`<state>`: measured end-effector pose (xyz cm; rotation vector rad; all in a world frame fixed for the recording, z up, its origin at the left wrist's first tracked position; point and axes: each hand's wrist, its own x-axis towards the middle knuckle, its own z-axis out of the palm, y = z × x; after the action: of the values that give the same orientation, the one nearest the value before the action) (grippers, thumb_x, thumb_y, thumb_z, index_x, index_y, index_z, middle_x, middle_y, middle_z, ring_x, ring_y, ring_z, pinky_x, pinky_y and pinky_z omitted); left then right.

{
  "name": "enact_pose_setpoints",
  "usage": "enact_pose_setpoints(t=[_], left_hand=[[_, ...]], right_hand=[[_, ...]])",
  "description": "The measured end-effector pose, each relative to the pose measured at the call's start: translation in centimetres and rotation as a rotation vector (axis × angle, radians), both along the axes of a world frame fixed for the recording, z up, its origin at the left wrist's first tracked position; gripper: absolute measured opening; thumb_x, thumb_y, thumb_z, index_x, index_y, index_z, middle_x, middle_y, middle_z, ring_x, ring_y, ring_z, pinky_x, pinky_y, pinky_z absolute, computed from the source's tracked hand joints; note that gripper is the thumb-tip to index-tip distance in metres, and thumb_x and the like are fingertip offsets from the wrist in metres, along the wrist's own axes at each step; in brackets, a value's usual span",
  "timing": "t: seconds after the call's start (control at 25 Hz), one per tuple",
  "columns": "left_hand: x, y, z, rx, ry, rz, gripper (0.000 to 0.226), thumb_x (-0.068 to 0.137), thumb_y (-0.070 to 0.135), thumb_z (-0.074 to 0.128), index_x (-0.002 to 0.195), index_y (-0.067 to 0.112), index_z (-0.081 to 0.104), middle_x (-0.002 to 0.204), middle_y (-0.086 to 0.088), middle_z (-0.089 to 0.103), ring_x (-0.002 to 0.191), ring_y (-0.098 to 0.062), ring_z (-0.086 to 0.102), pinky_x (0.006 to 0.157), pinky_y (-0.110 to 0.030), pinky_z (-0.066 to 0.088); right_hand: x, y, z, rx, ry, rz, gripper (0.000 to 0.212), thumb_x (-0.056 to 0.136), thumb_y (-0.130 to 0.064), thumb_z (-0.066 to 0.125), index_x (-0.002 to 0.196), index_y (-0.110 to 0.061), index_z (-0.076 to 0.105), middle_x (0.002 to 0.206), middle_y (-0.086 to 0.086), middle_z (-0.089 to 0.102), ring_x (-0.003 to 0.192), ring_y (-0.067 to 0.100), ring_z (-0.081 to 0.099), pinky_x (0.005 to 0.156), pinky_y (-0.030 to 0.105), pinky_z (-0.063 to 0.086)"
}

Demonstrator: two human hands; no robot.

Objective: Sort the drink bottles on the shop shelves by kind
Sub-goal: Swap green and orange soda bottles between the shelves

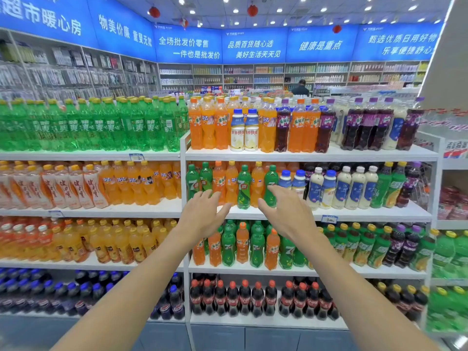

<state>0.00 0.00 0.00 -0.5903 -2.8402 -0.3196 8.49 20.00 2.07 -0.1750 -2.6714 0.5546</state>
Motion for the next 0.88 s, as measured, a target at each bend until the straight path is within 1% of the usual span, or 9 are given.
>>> enact_pose_setpoints(t=[0.2,0.32,0.48,0.6,0.76,0.88], left_hand=[[0.7,0.4,-1.6,0.008,-0.075,0.041,0.063,0.108,0.053,0.033,0.159,0.015,0.035,0.165,-0.007,0.036,0.153,-0.025,0.030,0.123,-0.040,0.026],[1.6,-0.4,-2.5,0.056,-0.096,0.088,0.065,0.107,0.055,0.034,0.159,0.015,0.034,0.164,-0.005,0.037,0.152,-0.022,0.031,0.122,-0.038,0.028],[1.8,-2.0,-3.3,0.115,-0.118,0.151,0.067,0.106,0.057,0.035,0.160,0.017,0.033,0.166,-0.002,0.033,0.154,-0.021,0.027,0.120,-0.041,0.031],[0.5,-3.4,-3.8,0.185,-0.106,0.158,0.066,0.106,0.056,0.037,0.159,0.018,0.035,0.165,0.000,0.035,0.153,-0.019,0.029,0.120,-0.041,0.031],[-2.6,-5.7,-5.0,0.253,-0.126,0.135,0.065,0.106,0.056,0.037,0.159,0.019,0.035,0.165,0.002,0.036,0.153,-0.018,0.028,0.120,-0.041,0.031],[-5.0,-7.6,-5.6,0.306,-0.146,0.110,0.064,0.106,0.054,0.038,0.159,0.019,0.035,0.164,0.002,0.036,0.152,-0.018,0.029,0.120,-0.039,0.031]], right_hand=[[-1.0,1.5,-1.9,-0.058,-0.052,0.063,0.062,0.102,-0.052,0.047,0.154,-0.019,0.043,0.158,-0.003,0.045,0.147,0.017,0.038,0.117,0.039,0.034],[-1.5,1.3,-3.1,-0.105,-0.062,0.109,0.061,0.102,-0.052,0.047,0.153,-0.020,0.044,0.158,-0.003,0.045,0.146,0.017,0.039,0.117,0.039,0.034],[-2.5,-0.1,-4.5,-0.173,-0.058,0.154,0.057,0.102,-0.051,0.048,0.152,-0.024,0.045,0.157,-0.007,0.045,0.146,0.014,0.038,0.115,0.038,0.036],[-3.8,-1.6,-5.1,-0.238,-0.063,0.162,0.056,0.102,-0.052,0.049,0.152,-0.027,0.045,0.158,-0.008,0.045,0.146,0.013,0.038,0.116,0.039,0.036],[-6.5,-4.2,-6.0,-0.316,-0.087,0.121,0.057,0.101,-0.055,0.048,0.152,-0.030,0.044,0.159,-0.010,0.043,0.147,0.013,0.037,0.117,0.042,0.035],[-8.4,-6.8,-6.6,-0.355,-0.112,0.097,0.057,0.100,-0.057,0.048,0.151,-0.031,0.045,0.158,-0.012,0.043,0.146,0.012,0.038,0.117,0.040,0.036]])
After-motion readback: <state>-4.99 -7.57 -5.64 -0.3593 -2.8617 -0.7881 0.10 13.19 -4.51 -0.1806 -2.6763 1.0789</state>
